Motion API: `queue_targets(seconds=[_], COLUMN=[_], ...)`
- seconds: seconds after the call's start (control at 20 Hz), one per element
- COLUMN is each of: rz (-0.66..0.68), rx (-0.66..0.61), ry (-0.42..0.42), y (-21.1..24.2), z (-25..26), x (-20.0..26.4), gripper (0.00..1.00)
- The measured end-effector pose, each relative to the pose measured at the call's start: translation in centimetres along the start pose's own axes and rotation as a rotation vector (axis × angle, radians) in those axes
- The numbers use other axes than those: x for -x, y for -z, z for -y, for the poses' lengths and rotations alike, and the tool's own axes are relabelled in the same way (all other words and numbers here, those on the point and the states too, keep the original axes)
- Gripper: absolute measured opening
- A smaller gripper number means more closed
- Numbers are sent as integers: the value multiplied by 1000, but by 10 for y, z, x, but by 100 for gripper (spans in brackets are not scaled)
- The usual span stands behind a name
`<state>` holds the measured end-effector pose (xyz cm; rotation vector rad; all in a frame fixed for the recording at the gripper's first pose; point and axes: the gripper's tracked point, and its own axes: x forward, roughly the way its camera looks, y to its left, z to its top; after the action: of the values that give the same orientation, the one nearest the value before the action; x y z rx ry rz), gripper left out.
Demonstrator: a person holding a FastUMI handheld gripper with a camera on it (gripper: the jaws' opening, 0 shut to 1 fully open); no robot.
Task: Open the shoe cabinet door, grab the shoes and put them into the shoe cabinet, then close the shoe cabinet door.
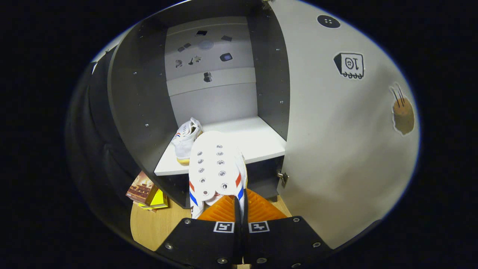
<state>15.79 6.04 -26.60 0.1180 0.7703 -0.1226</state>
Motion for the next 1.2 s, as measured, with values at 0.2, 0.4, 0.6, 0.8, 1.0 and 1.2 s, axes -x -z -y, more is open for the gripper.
queue_targets(seconds=[0.2,0.4,0.6,0.8,1.0,1.2], rz=[35,45,70,87,82,52], rx=[19,35,51,57,65,71], ry=[10,17,34,45,45,43], y=[-33,-61,-88,-110,-131,-137], z=[-4,-7,-9,-12,-17,-20], x=[-10,-24,-42,-58,-78,-104], gripper=[0,0,0,0,0,0])
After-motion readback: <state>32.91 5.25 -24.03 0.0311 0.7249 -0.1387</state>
